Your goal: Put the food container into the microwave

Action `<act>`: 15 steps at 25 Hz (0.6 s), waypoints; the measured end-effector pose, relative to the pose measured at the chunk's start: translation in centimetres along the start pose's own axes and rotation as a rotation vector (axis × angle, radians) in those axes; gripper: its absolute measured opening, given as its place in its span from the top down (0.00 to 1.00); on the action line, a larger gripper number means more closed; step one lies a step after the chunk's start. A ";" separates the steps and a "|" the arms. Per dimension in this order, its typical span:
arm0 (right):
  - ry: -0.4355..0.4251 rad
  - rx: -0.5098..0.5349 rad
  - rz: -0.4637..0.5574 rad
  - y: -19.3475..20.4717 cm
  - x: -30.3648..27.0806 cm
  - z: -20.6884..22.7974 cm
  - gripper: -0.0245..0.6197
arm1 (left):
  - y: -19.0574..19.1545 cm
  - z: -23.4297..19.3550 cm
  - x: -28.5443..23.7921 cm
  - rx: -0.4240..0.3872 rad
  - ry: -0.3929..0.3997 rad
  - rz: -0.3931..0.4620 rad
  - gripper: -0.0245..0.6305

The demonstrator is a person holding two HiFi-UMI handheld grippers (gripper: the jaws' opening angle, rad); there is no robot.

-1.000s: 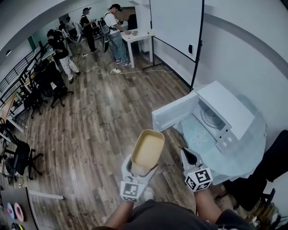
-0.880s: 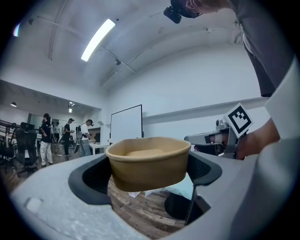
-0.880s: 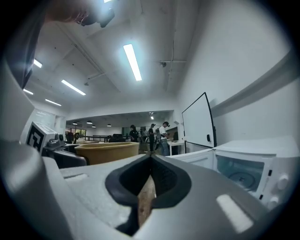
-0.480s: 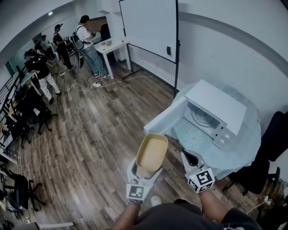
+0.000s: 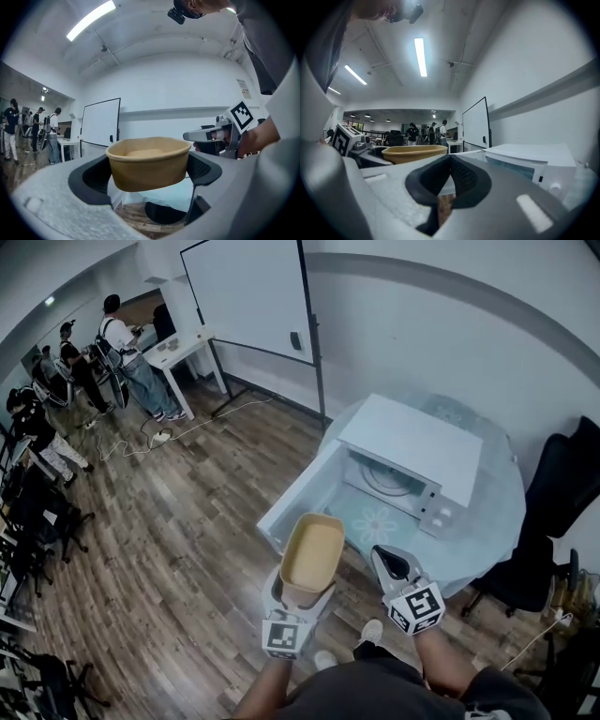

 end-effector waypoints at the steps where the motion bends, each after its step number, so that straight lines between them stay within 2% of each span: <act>1: 0.010 -0.003 0.005 -0.1 -0.1 0.9 0.97 | 0.0 0.3 -1.0 -0.001 0.010 -0.006 0.19; 10: 0.069 -0.026 0.001 0.4 -1.0 9.2 0.97 | -0.8 2.4 -9.6 -0.018 0.052 -0.024 0.19; 15: 0.108 -0.030 0.026 0.4 -0.9 13.9 0.97 | -1.2 3.6 -13.8 -0.066 0.064 -0.040 0.19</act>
Point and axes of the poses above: the fingertips, and each gripper's own axes: x backward along the fingers, z to its right, y out of its underside, the point moved 4 cm from there along x, backward along the fingers
